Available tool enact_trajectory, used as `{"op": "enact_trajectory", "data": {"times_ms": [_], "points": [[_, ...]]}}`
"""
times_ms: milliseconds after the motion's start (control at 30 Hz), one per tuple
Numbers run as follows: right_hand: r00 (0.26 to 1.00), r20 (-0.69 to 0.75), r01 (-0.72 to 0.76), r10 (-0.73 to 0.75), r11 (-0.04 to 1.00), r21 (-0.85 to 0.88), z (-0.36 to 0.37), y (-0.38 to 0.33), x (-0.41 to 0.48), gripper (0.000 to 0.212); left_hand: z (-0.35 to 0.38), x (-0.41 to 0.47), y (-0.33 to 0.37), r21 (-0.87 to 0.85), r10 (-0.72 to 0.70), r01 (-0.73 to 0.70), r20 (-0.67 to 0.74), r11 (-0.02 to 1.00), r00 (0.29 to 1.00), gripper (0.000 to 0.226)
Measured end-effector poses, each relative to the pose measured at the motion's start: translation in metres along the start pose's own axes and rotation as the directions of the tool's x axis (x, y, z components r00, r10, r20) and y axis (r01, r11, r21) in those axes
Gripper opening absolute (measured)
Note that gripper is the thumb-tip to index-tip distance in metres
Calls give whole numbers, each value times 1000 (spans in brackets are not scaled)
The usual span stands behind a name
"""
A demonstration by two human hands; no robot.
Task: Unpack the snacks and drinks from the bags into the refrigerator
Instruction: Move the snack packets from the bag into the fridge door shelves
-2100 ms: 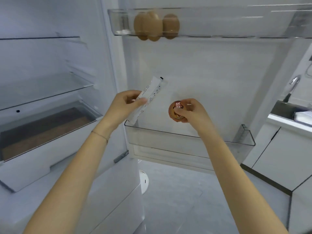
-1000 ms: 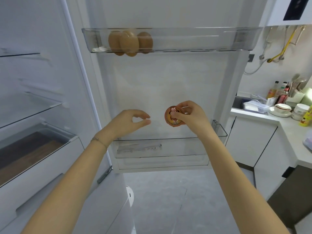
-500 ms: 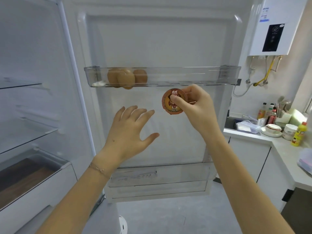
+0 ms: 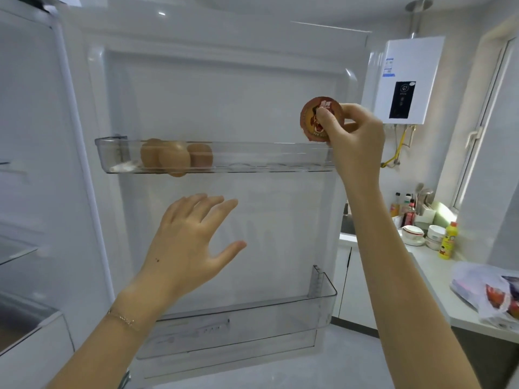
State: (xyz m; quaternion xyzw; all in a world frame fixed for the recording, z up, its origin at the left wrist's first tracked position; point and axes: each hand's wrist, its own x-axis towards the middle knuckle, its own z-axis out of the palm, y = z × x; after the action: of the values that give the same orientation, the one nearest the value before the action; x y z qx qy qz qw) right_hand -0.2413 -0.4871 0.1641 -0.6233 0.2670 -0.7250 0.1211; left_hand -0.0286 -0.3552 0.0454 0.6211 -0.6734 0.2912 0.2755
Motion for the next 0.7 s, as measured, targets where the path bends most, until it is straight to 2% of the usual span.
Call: {"op": "enact_trajectory", "data": {"times_ms": [133, 400, 567, 700], "points": [[999, -41, -8, 4, 997, -79, -5, 8, 17, 18, 11, 5, 2, -7, 12, -12, 33, 1000, 999, 70], [993, 78, -74, 90, 978, -193, -1, 23, 24, 17, 36, 22, 16, -25, 44, -43, 53, 999, 998, 69], [972, 185, -70, 142, 933, -352, 5, 23, 34, 13, 41, 28, 22, -44, 55, -53, 48, 998, 997, 68], [968, 193, -56, 158, 892, -448, 8, 18, 46, 12, 41, 30, 24, -48, 64, -62, 36, 997, 997, 67]]}}
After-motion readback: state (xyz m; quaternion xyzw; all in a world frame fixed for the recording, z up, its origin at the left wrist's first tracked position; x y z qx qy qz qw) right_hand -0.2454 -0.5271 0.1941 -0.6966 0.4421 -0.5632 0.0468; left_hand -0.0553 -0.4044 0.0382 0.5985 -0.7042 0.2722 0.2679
